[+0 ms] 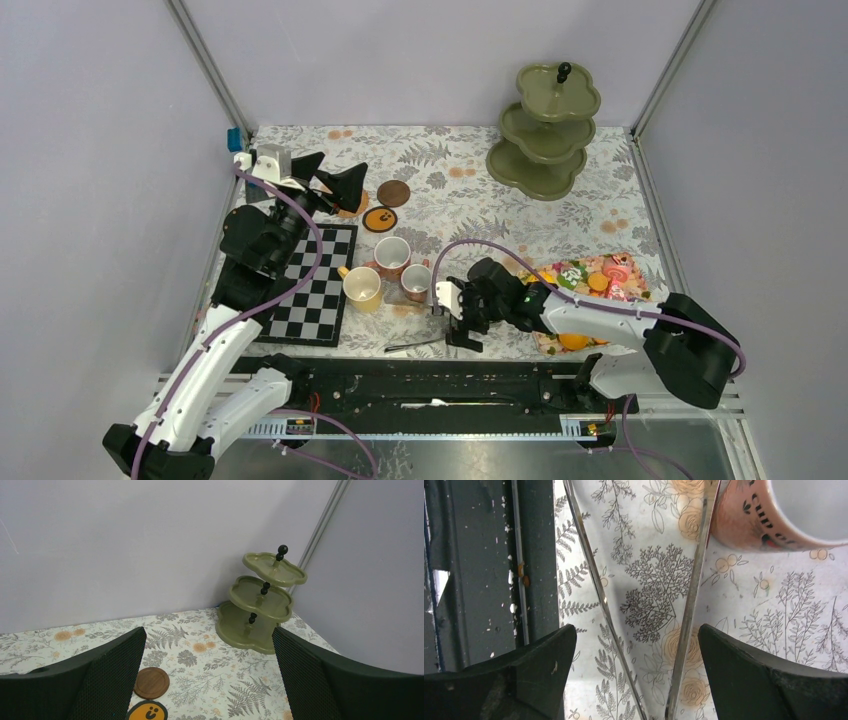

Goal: Serve the afternoon tea

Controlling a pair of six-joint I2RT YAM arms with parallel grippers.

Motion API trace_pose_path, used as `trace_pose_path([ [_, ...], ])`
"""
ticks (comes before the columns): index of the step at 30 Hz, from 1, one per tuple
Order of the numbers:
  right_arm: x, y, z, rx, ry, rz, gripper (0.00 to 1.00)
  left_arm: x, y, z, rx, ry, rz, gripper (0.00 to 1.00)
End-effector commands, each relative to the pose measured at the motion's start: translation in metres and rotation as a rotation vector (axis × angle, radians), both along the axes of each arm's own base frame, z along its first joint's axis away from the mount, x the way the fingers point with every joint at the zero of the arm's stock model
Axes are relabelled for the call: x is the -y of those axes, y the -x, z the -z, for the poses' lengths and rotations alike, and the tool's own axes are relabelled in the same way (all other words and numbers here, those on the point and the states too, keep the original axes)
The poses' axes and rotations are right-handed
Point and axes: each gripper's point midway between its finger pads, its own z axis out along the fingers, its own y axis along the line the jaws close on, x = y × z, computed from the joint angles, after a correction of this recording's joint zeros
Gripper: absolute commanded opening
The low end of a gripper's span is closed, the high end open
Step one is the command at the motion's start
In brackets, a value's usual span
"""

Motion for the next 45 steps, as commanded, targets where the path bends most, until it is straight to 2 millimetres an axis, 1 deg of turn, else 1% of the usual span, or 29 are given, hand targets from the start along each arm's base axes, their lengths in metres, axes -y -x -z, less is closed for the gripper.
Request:
trace_pose_path([
  [1, -0.017, -0.007, -0.004, 0.039, -0.059, -0.024, 0.98, -0.003, 0.007, -0.023, 0.08, 0.028, -0.001, 0.99],
  [4, -0.016, -0.01, 0.004, 0.035, -0.036, -0.017, 0.98, -0.002, 0.006, -0.022, 0.075, 0.028, 0.002, 0.99],
  [7, -0.02, -0.012, 0.007, 0.034, -0.04, -0.022, 0.98, 0.001, 0.006, -0.021, 0.072, 0.026, 0.014, 0.99],
  [12, -0.026, -0.016, 0.017, 0.024, -0.018, -0.01, 0.98, 0.0, 0.003, -0.019, 0.063, 0.028, 0.002, 0.99],
  [22, -0.025, -0.014, 0.026, 0.018, 0.025, -0.019, 0.98, 0.001, -0.002, -0.013, 0.046, 0.023, -0.002, 0.99],
  [27, -0.026, -0.012, 0.025, 0.03, 0.024, -0.023, 0.98, 0.001, -0.003, -0.012, 0.042, 0.022, -0.004, 0.99],
  [33, -0.025, -0.01, 0.02, 0.045, 0.008, -0.018, 0.88, 0.001, -0.002, -0.013, 0.046, 0.022, 0.0, 0.99],
  [39, -0.024, -0.01, 0.014, 0.053, -0.013, 0.008, 0.8, 0.001, -0.002, -0.013, 0.046, 0.021, -0.002, 0.99],
  [45, -0.025, -0.009, -0.004, 0.102, -0.056, 0.015, 0.72, 0.001, -0.003, -0.012, 0.043, 0.02, -0.007, 0.99],
])
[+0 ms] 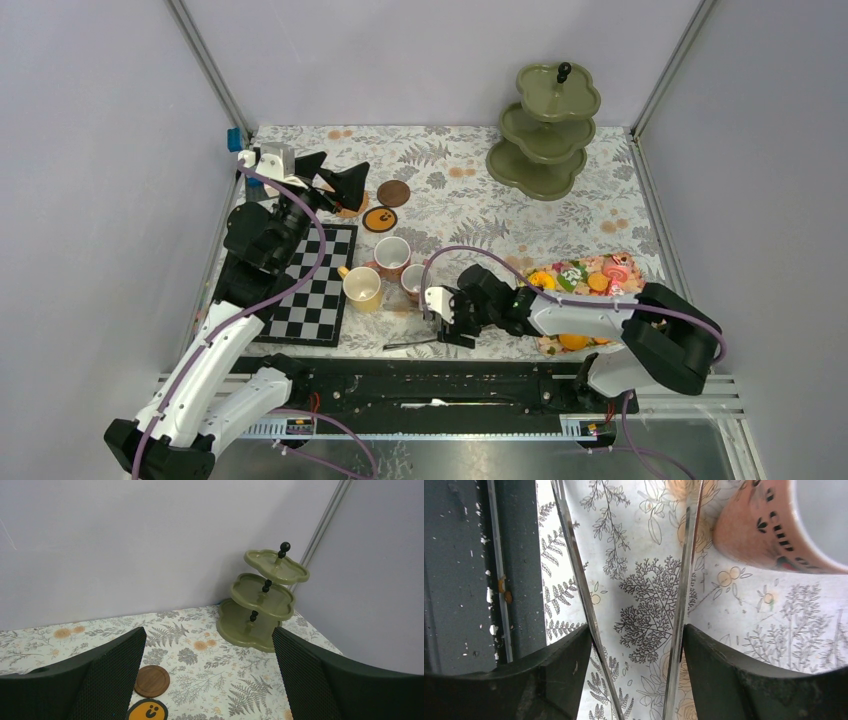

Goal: Serve the afternoon tea

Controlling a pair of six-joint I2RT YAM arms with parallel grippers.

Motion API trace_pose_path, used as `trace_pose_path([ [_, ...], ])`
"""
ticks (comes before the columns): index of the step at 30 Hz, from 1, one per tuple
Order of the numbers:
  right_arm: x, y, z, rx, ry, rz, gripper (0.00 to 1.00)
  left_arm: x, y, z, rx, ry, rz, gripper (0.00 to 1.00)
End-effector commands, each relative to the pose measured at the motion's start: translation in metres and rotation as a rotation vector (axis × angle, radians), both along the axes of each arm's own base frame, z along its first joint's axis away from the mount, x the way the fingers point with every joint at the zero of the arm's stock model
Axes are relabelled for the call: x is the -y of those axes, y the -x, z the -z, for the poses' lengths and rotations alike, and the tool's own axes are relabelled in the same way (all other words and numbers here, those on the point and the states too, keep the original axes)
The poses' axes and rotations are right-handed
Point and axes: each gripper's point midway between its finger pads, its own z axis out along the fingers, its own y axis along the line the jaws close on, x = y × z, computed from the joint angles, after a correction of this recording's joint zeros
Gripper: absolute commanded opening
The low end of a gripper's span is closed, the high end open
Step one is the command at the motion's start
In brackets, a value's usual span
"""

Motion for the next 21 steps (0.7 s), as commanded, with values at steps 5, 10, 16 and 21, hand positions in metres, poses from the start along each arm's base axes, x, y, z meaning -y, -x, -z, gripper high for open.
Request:
trace_pose_path([
  [5, -0.011, 0.002, -0.047, 0.1, -0.135, 0.003, 0.69, -0.001, 0.002, -0.016, 0.056, 0.024, -0.006, 0.99],
  [10, -0.006, 0.015, -0.06, 0.101, -0.17, 0.003, 0.61, -0.002, 0.0, -0.013, 0.048, 0.022, -0.012, 0.99],
  [16, -0.005, 0.011, -0.061, 0.12, -0.152, 0.04, 0.51, -0.001, -0.002, -0.011, 0.042, 0.02, -0.013, 0.99],
  [21, -0.007, 0.014, -0.066, 0.109, -0.166, 0.042, 0.51, 0.0, -0.003, -0.01, 0.038, 0.019, -0.01, 0.99],
])
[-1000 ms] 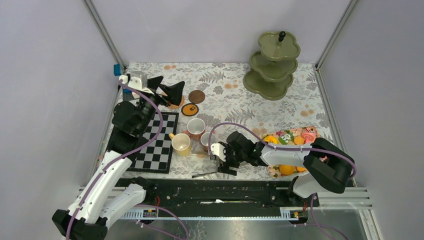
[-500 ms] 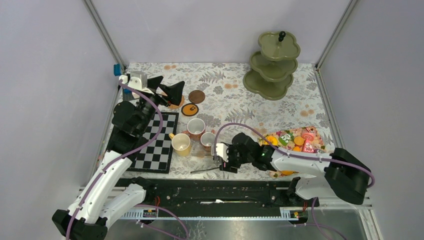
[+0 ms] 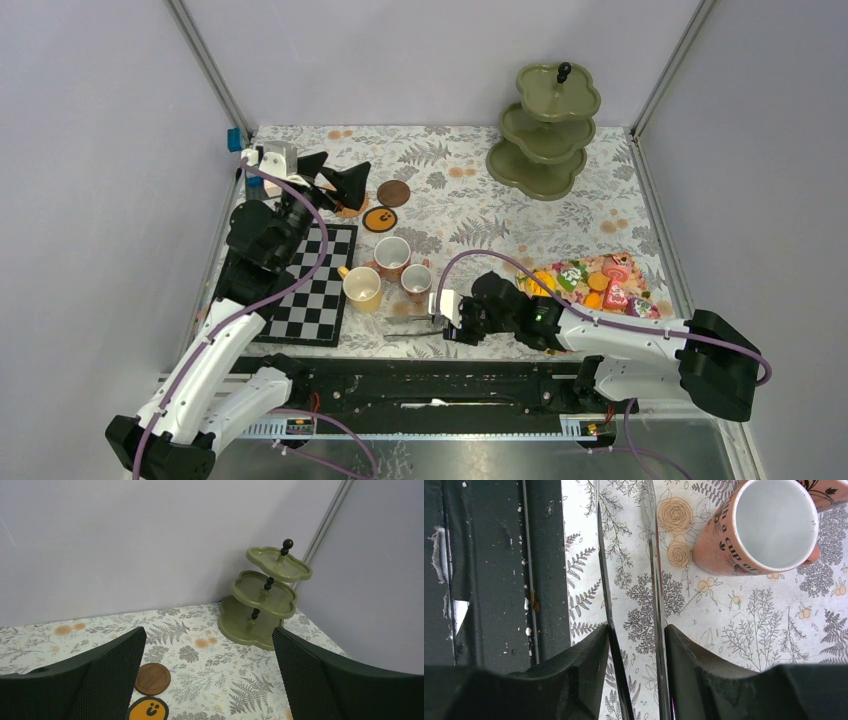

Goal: Serve the afternoon tea

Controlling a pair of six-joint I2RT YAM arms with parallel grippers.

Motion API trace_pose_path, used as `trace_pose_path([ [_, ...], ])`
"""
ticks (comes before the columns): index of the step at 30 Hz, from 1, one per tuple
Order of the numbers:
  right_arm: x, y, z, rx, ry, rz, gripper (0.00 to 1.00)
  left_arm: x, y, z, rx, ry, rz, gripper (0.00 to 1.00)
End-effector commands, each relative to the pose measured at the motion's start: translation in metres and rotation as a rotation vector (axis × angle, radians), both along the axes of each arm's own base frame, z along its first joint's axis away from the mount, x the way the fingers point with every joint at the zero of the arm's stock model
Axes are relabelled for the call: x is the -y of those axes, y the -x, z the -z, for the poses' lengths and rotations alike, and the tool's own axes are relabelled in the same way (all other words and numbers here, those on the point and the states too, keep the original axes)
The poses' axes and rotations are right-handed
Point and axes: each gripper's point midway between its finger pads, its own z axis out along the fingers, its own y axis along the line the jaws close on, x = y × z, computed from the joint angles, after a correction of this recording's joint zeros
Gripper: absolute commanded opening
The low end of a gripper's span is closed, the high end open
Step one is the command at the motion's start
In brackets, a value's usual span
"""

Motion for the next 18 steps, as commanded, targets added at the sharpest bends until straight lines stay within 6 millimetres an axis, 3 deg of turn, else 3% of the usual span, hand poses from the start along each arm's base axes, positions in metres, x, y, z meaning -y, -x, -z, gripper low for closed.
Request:
trace_pose_path([
  [1, -0.005, 0.001, -0.013, 0.006, -0.042, 0.015, 0.51, -0.001, 0.001, -0.014, 0.051, 0.022, -0.004, 0.99],
  [9, 0.001, 0.008, -0.061, 0.014, -0.201, 0.064, 0.5, -0.003, 0.002, -0.016, 0.06, 0.017, -0.015, 0.99],
  [14, 0.024, -0.016, -0.107, 0.088, -0.364, 0.289, 0.43, -0.004, 0.002, -0.016, 0.061, 0.011, -0.023, 0.99],
  [18, 0.058, -0.045, -0.137, 0.164, -0.506, 0.562, 0.42, -0.004, 0.001, -0.015, 0.059, 0.009, -0.022, 0.99],
])
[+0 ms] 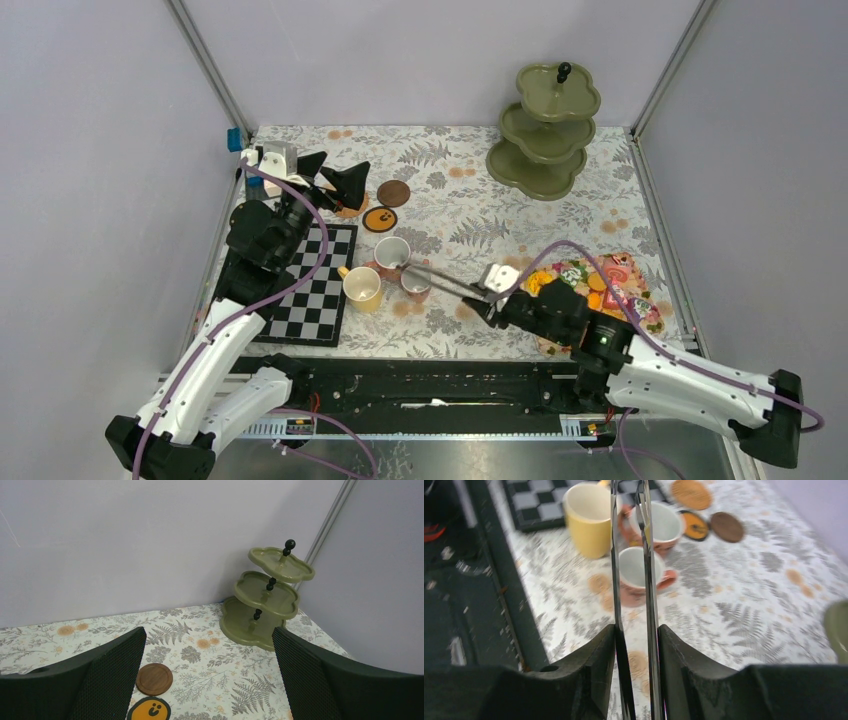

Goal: Serve the afternoon tea

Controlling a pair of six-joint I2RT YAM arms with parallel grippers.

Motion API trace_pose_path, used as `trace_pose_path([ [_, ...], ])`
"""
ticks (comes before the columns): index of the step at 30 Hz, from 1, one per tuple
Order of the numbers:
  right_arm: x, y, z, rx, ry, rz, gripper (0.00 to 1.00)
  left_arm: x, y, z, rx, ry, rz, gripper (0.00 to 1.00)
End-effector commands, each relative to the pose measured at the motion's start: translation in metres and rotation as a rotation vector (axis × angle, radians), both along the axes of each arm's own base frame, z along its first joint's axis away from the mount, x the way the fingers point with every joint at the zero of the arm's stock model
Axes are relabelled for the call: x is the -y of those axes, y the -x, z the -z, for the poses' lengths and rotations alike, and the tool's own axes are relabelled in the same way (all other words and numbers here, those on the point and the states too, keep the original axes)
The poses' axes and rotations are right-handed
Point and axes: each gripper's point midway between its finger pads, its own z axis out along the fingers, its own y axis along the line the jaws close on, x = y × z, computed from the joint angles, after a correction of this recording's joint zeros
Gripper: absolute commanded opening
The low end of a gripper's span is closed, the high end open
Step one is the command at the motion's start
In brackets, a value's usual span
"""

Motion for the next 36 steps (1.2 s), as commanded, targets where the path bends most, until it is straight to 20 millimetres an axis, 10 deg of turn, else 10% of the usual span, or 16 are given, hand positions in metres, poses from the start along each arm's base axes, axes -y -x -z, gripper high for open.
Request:
trace_pose_path([
  [1, 0.039, -0.042, -0.033, 0.024, -0.199, 0.384, 0.45, -0.003, 0.002, -0.015, 0.056, 0.014, -0.014, 0.99],
  [9, 0.073, -0.091, -0.032, 0.045, -0.245, 0.802, 0.52, -0.003, 0.004, -0.017, 0.058, 0.025, -0.01, 0.99],
  [20, 0.04, -0.164, 0.071, -0.296, -0.106, 1.031, 0.58, 0.0, 0.005, -0.018, 0.057, 0.036, 0.006, 0.99],
  [36, 0.036, -0.152, 0.188, -0.412, 0.133, 1.113, 0.8, 0.001, 0.01, -0.023, 0.066, 0.049, 0.017, 0.99],
])
